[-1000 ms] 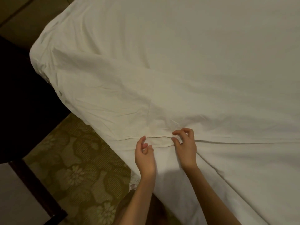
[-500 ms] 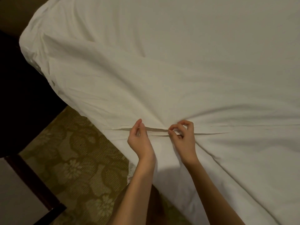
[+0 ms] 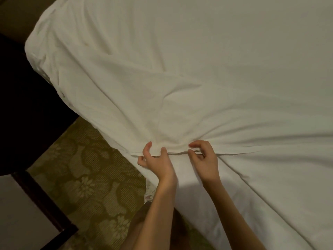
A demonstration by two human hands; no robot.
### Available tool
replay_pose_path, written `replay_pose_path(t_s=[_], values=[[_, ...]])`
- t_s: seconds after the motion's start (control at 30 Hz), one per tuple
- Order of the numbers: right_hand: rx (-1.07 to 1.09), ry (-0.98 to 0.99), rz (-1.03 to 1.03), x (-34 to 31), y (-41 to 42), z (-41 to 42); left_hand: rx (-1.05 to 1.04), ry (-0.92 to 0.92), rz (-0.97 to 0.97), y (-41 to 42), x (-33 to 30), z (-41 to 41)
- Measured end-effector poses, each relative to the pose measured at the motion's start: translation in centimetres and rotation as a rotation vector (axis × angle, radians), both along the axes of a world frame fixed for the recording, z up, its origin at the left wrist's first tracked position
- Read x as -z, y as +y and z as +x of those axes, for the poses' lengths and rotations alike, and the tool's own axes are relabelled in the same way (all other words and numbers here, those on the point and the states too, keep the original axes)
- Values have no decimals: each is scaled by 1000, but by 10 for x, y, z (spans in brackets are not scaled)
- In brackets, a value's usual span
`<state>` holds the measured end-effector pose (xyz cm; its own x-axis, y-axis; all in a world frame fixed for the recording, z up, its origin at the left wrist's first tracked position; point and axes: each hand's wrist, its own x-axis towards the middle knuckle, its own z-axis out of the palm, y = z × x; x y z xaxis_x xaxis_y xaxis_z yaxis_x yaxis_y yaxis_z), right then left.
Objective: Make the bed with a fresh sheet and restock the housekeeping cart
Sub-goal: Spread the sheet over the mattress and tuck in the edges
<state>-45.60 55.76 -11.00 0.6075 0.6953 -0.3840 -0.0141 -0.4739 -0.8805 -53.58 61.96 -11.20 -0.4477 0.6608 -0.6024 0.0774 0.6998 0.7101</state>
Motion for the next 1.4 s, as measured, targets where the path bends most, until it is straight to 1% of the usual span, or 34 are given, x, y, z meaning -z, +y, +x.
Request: replay_pose_path(t_s=[0.13,0.23,0.33,0.4,0.5,0.6,0.7,0.8,0.87,0.93,0.97,1.03,1.07,1.1,1.13,1.17,1.2,1.23,1.33,1.4], values=[[68,32,56,-21,15,8,-42,-34,-24,6,-4,9],[59,34,110,-44,36,18,-121,-73,21,18,-16,9],[38,32,163,-68,56,34,-247,-118,125,57,-23,2],[37,29,193,-84,72,51,-282,-130,206,98,-32,2],[60,19,203,-107,100,76,-254,-68,403,160,-62,14],[108,-13,212,-129,133,104,-180,-16,577,217,-99,39],[152,-51,226,-150,165,138,-35,21,645,274,-131,67],[152,-83,215,-163,196,174,180,1,786,333,-163,107],[189,-134,217,-171,223,207,408,16,899,379,-185,148],[221,-217,221,-177,255,249,620,85,949,429,-201,197],[208,-252,211,-177,271,274,753,126,961,455,-205,222],[84,-290,163,-173,303,320,1096,201,924,501,-207,266],[-1,-311,127,-168,316,335,1281,263,874,519,-203,282],[-82,-343,89,-160,328,343,1451,390,827,531,-195,291],[-147,-388,39,-151,338,344,1593,557,809,538,-184,293],[-199,-437,-26,-142,344,340,1696,695,809,542,-172,290],[-243,-472,-97,-130,348,331,1758,759,802,542,-156,280],[-287,-514,-154,-119,346,319,1776,777,791,540,-140,265],[-392,-603,-274,-87,339,290,1698,747,766,549,-97,216],[-421,-602,-327,-73,343,278,1627,723,666,557,-74,183]])
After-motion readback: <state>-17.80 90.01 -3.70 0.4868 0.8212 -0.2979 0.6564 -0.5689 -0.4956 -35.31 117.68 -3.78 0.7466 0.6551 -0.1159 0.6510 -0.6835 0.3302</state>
